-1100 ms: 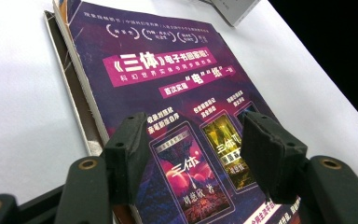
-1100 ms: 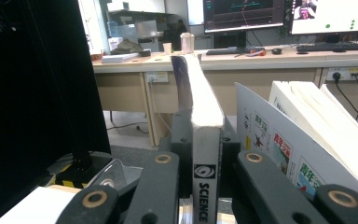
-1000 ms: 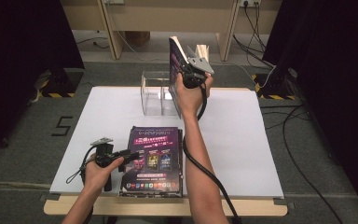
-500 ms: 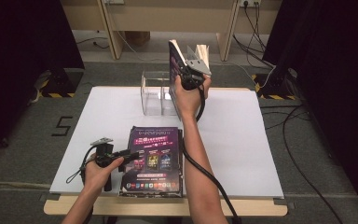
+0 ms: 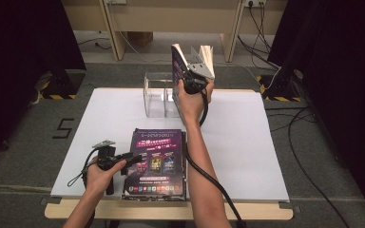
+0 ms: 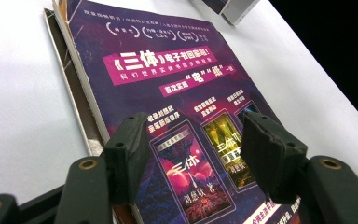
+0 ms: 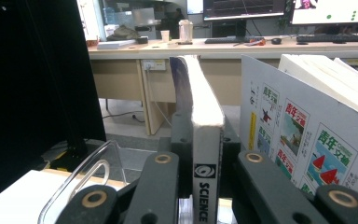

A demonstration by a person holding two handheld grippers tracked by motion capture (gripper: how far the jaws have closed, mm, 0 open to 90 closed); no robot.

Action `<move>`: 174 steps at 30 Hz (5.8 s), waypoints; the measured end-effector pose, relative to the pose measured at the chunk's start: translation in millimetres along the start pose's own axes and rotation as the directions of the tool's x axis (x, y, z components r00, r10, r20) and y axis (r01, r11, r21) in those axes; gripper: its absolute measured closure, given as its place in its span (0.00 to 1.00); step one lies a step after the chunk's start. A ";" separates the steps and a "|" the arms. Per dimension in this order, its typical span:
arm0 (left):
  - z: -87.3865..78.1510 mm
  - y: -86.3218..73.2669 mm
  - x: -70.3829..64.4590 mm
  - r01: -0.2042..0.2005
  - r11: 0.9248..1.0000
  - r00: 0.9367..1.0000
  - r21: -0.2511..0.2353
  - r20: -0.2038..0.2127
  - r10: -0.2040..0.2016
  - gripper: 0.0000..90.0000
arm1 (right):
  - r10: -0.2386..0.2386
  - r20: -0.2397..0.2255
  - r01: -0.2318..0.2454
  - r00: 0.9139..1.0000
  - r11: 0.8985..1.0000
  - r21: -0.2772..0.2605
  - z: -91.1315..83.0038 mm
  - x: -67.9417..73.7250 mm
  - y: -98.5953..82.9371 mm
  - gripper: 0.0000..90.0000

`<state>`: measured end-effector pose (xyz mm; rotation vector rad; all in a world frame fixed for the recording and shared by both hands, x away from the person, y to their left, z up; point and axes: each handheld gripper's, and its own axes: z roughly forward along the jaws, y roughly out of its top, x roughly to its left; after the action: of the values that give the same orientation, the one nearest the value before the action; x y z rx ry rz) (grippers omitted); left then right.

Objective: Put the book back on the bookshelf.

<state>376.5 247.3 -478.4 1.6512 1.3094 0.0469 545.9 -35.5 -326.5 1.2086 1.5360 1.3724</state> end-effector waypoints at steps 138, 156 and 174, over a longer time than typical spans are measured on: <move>9.5 -4.2 -5.5 -0.009 1.000 1.000 0.020 0.000 0.009 0.45 | 0.049 0.011 -0.050 0.999 0.968 0.247 -56.6 -16.8 -49.9 0.68; 7.3 -3.2 -4.0 -0.002 1.000 1.000 0.016 -0.013 0.002 0.45 | 0.017 -0.085 0.010 0.996 0.948 0.317 -76.9 -31.7 -55.2 0.67; 3.6 -0.9 -1.5 -0.007 1.000 0.998 0.015 -0.062 0.007 0.46 | 0.065 -0.215 0.050 0.974 0.870 0.491 -84.3 -34.9 -94.0 0.67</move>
<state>377.3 243.8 -480.1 1.6785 1.3535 0.0933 460.5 -92.3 -408.0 1.3907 2.1402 1.1841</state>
